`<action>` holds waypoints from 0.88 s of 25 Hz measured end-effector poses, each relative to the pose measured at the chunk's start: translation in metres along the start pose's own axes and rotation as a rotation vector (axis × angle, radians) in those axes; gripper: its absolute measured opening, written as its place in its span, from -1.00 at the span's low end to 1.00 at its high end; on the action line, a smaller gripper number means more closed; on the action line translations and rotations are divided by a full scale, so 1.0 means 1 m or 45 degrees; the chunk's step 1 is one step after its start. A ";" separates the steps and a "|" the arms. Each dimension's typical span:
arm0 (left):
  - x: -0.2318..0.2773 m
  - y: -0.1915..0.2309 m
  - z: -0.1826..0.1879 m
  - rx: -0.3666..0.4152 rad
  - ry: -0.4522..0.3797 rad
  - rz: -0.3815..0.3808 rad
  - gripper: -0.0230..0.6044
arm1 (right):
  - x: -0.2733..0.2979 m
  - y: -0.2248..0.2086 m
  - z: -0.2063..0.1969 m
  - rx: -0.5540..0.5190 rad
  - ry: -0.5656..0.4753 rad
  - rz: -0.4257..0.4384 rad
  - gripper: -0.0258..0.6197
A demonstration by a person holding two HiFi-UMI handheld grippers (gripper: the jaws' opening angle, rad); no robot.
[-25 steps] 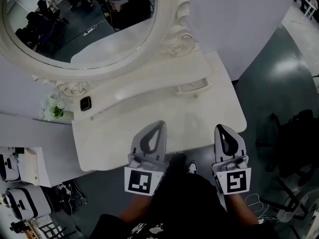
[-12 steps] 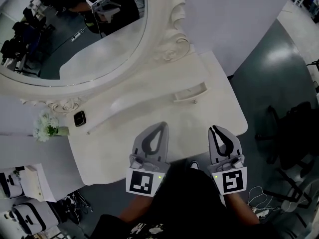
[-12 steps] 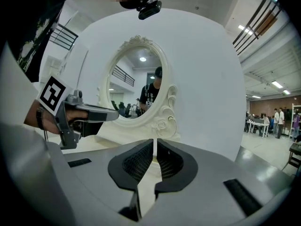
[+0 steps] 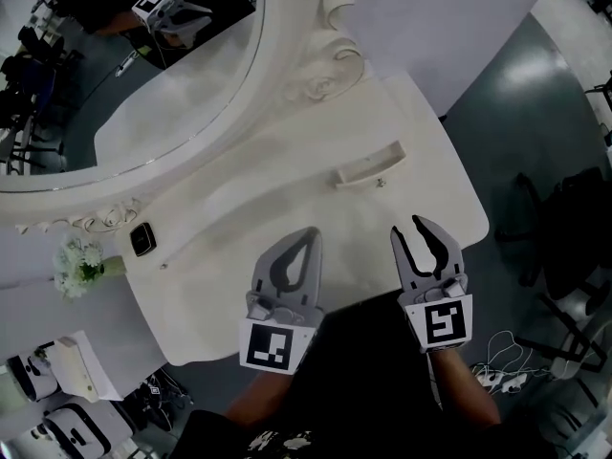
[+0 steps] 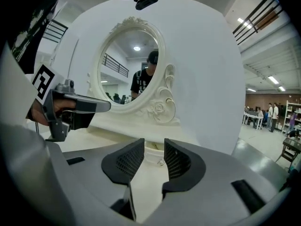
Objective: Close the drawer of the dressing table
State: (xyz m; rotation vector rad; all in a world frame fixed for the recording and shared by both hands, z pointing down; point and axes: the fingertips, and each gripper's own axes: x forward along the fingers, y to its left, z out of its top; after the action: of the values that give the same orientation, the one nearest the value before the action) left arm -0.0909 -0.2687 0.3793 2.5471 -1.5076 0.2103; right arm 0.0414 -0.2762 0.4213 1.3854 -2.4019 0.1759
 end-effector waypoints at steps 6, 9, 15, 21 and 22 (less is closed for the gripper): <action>0.014 0.000 -0.021 -0.012 0.061 -0.034 -0.92 | 0.030 -0.004 -0.019 0.000 0.031 0.021 -0.50; 0.022 0.000 -0.027 -0.031 0.081 -0.045 -0.92 | 0.044 -0.008 -0.032 0.003 0.070 0.018 -0.50; 0.035 -0.003 -0.040 -0.033 0.137 -0.084 -0.92 | 0.065 -0.013 -0.053 0.024 0.117 0.023 -0.45; 0.046 -0.003 -0.046 -0.036 0.173 -0.093 -0.92 | 0.080 -0.016 -0.063 0.030 0.148 0.048 -0.42; 0.047 -0.003 -0.047 -0.037 0.181 -0.094 -0.92 | 0.083 -0.016 -0.065 0.032 0.155 0.054 -0.42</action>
State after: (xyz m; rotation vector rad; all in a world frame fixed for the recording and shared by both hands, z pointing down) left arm -0.0675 -0.2975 0.4349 2.5020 -1.3529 0.3483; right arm 0.0337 -0.3336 0.5107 1.2966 -2.3369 0.2934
